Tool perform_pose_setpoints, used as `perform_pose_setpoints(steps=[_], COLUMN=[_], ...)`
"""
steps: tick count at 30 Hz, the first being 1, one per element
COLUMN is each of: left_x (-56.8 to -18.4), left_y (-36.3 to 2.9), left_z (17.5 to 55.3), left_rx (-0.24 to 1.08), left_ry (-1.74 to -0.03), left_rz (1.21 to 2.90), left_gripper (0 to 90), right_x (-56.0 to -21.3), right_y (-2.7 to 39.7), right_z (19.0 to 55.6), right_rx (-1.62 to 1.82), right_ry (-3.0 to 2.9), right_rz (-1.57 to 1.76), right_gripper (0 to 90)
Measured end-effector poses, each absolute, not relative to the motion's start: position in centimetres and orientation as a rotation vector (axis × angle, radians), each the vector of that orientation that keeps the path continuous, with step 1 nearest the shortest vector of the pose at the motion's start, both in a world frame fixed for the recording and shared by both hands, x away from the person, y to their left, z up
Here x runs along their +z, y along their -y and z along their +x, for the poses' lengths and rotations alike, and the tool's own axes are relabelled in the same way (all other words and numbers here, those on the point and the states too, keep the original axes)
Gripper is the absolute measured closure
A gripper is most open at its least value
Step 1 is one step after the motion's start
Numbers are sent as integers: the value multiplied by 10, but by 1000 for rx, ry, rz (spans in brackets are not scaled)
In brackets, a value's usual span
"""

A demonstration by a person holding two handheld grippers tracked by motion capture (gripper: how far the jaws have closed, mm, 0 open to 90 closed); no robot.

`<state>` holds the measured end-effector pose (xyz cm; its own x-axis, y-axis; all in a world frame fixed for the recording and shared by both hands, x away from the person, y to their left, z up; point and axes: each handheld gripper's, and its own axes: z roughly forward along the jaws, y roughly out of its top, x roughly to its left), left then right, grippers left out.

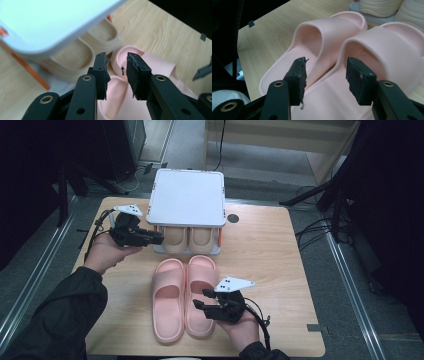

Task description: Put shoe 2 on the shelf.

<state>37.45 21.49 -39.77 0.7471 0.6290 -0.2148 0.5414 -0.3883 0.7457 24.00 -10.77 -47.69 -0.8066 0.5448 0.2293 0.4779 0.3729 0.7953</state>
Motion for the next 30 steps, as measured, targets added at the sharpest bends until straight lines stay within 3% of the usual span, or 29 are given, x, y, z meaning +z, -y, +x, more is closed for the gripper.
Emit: perform_pose_setpoints(steps=[5, 22, 30], left_x=[-390, -409, -414], left_y=[-212, -232, -233], left_z=[384, 363, 363], left_rx=[124, 120, 106], left_ry=[-879, -899, -909], left_rz=[2067, 2057, 2061], left_gripper=[685, 653, 651], right_x=[-483, -513, -517], right_y=[95, 58, 45], right_z=[238, 260, 266], right_rx=[1424, 1328, 1278], right_ry=[-2545, -2442, -2382], right_rz=[956, 1088, 1175], right_gripper=[457, 305, 273])
